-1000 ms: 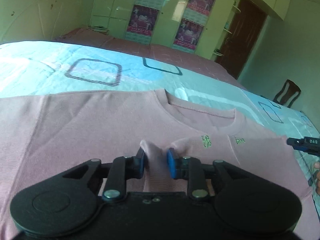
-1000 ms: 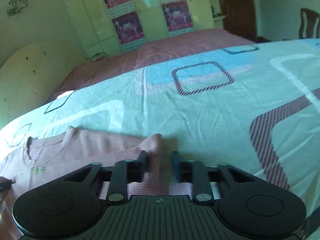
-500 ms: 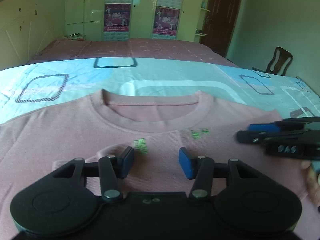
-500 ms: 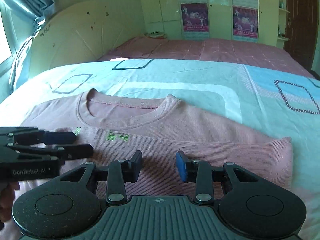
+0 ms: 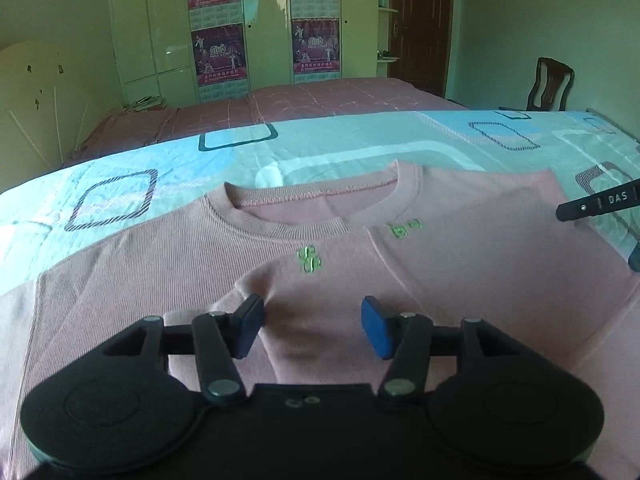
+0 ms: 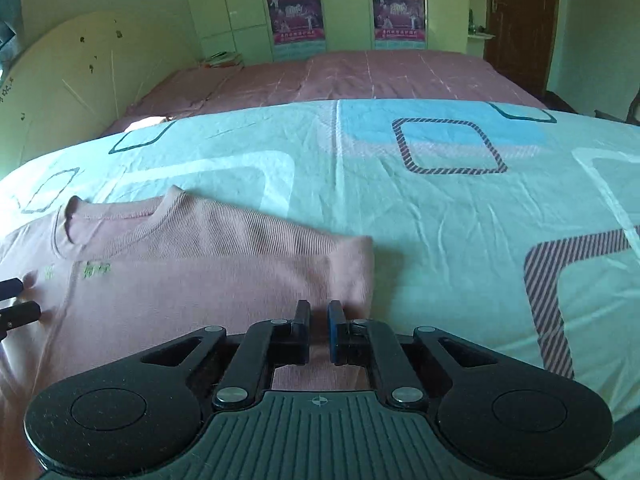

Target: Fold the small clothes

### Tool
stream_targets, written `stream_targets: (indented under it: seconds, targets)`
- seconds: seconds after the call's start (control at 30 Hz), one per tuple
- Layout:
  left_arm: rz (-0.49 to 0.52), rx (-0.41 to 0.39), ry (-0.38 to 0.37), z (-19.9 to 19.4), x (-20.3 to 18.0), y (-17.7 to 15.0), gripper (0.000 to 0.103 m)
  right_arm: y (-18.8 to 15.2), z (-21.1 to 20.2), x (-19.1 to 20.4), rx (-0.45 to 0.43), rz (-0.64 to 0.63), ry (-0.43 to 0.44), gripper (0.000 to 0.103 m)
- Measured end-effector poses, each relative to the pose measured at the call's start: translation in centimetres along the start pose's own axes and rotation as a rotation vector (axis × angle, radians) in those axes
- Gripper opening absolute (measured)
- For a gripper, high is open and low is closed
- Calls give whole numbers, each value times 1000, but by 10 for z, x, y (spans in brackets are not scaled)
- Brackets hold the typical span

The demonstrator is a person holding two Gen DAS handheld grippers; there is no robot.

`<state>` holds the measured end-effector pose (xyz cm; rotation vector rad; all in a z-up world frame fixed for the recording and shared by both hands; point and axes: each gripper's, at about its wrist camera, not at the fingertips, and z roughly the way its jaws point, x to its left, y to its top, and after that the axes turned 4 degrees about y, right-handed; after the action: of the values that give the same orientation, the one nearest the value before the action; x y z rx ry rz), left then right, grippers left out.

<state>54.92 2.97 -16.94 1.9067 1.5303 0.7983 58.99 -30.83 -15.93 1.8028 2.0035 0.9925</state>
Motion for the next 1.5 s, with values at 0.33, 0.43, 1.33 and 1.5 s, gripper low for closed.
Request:
stream_targets:
  seconds: [0.33, 0.43, 1.33, 1.5]
  targets:
    - [-23, -2, -9, -14, 5, -7, 54, -17, -19, 17, -51, -56, -20, 7]
    - [11, 37, -16, -2, 2, -7, 58, -4, 11, 3, -14, -42, -48, 7]
    - [-39, 31, 4, -6, 3, -9, 59, -32, -9, 42, 14, -189, -99, 8]
    - [-73, 2, -4, -26, 5, -13, 59, -51, -37, 49, -15, -181, -104, 8]
